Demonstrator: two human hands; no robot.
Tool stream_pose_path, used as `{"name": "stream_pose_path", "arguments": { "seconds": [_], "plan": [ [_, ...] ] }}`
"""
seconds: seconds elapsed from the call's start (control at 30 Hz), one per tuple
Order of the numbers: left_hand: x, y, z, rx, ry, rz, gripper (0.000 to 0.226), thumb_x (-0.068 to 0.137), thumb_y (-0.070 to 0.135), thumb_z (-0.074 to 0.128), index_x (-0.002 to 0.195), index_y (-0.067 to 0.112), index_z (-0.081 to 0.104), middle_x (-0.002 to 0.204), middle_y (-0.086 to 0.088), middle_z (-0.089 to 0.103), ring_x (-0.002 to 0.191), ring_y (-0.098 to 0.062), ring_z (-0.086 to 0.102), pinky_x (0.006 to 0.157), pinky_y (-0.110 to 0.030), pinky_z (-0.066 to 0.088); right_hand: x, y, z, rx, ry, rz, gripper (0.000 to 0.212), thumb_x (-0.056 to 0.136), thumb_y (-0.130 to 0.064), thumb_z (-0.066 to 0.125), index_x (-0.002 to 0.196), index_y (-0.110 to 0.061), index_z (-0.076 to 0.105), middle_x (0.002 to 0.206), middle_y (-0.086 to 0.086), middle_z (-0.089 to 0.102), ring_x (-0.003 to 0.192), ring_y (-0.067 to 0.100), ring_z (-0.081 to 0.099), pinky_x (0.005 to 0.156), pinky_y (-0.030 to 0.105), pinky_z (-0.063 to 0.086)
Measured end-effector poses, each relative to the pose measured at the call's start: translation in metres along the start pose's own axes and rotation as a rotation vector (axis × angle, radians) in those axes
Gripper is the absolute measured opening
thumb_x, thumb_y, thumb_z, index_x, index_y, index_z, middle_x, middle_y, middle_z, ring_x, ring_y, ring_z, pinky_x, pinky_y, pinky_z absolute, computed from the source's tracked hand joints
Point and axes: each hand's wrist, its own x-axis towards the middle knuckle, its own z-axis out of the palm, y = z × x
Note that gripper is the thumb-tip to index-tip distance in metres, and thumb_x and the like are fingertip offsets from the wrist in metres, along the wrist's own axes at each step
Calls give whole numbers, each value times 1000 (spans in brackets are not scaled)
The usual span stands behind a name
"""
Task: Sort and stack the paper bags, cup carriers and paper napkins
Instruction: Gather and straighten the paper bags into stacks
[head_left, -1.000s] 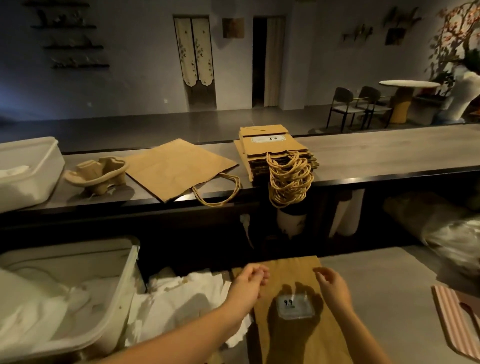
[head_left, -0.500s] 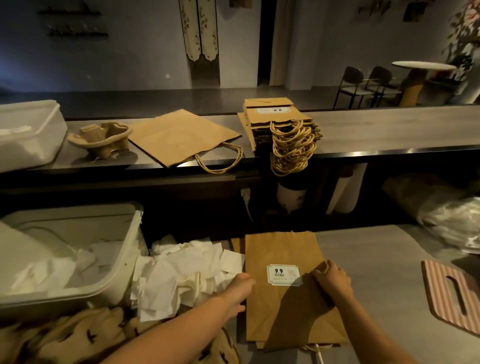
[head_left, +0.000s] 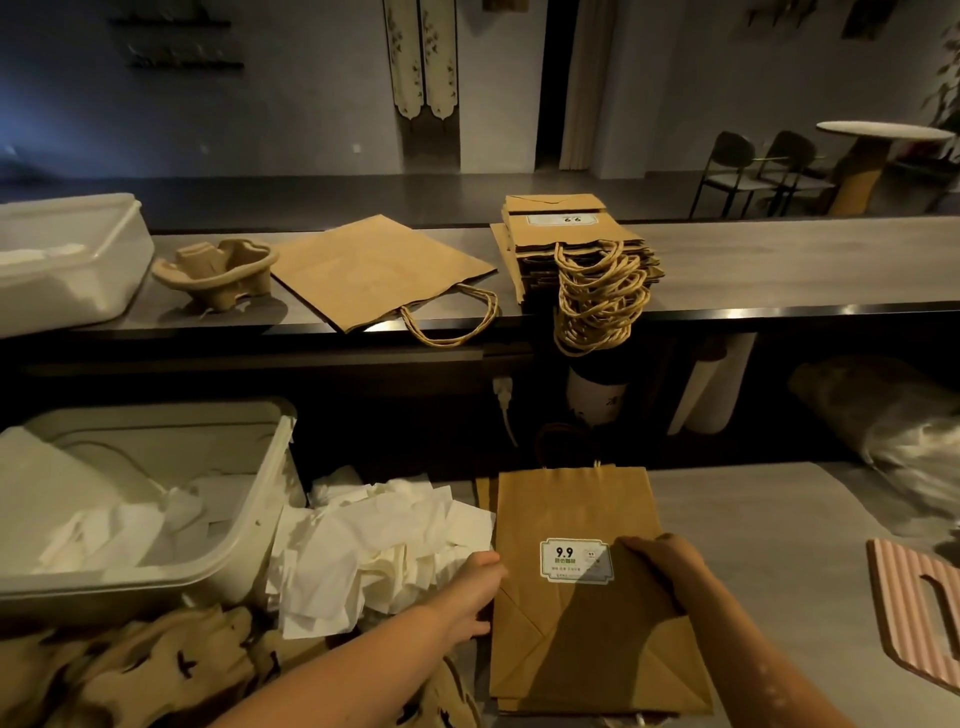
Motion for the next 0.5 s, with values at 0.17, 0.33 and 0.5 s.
{"name": "stream_pose_path", "arguments": {
  "seconds": [0.17,0.33,0.5],
  "plan": [
    [2,1,-1,-7,35,7,44,97,19,43,140,23,34,141,-6,40,132,-25,34,107,-45,34,-5,-13,-9,118,-40,-42,38,84,-26,69,106,-1,52,93,17,61,86,33,60,72,41,50],
    [0,4,-3,12,46,21,38,99,21,42,137,22,37,142,-6,39,133,-26,33,107,-44,33,-22,-15,-26,349,-283,-45,16,88,-15,64,99,-5,58,87,18,68,73,30,65,53,33,55],
    [0,16,-13,-98,64,20,51,94,37,51,139,23,33,146,-7,36,135,-33,30,111,-52,25,-28,-6,-35,564,-411,-157,35,81,-16,68,114,-10,57,95,19,70,74,29,69,58,36,59]
  ]
}}
